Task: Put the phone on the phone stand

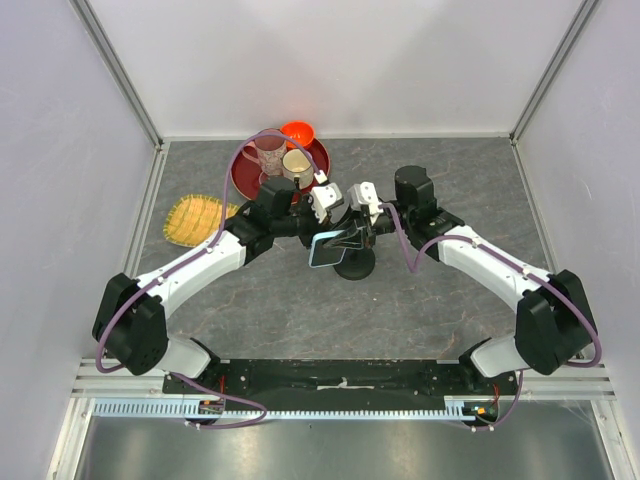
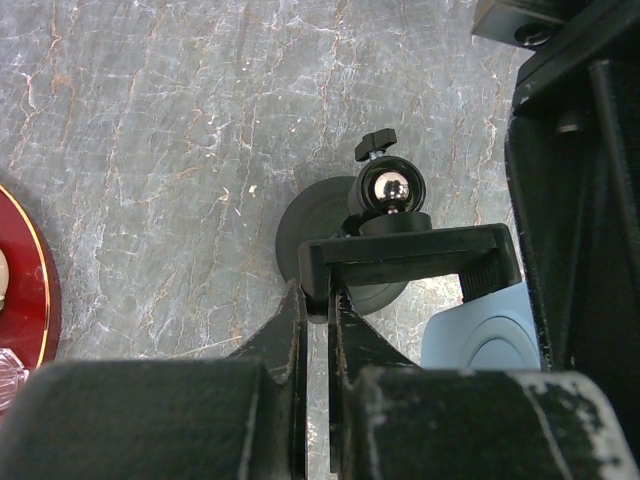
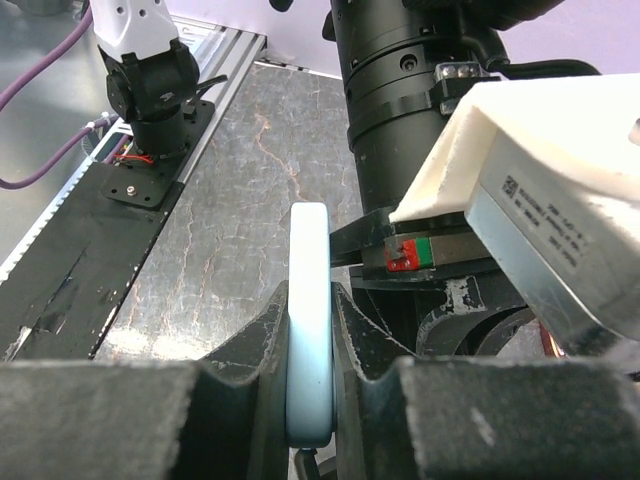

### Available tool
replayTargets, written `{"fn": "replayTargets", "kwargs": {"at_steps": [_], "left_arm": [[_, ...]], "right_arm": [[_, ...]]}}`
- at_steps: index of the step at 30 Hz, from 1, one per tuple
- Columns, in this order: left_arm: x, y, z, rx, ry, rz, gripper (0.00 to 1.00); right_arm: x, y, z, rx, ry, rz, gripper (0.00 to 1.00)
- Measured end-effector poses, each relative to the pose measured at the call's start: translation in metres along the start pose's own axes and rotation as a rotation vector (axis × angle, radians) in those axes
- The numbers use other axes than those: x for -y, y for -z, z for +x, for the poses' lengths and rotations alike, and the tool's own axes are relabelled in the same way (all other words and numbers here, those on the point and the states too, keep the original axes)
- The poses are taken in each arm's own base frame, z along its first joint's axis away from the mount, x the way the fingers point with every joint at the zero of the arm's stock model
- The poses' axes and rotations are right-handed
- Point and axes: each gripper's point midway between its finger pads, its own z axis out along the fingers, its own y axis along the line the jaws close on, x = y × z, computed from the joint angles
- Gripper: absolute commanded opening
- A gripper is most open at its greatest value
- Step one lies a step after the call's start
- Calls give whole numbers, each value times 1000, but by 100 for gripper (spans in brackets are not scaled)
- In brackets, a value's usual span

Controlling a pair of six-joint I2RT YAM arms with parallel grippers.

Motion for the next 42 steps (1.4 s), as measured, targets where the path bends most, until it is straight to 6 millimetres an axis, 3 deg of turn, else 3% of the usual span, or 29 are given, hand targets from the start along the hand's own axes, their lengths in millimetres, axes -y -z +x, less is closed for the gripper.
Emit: {"fn": "replayTargets", "kwargs": {"at_steps": [20, 42], "left_arm": [[-2, 2, 2, -1, 8, 5, 2], [-2, 0, 1, -1, -6, 31, 2]], "right_arm": [[6, -3, 2, 50, -39, 2, 0], [8, -17, 8, -40, 31, -36, 0]]}}
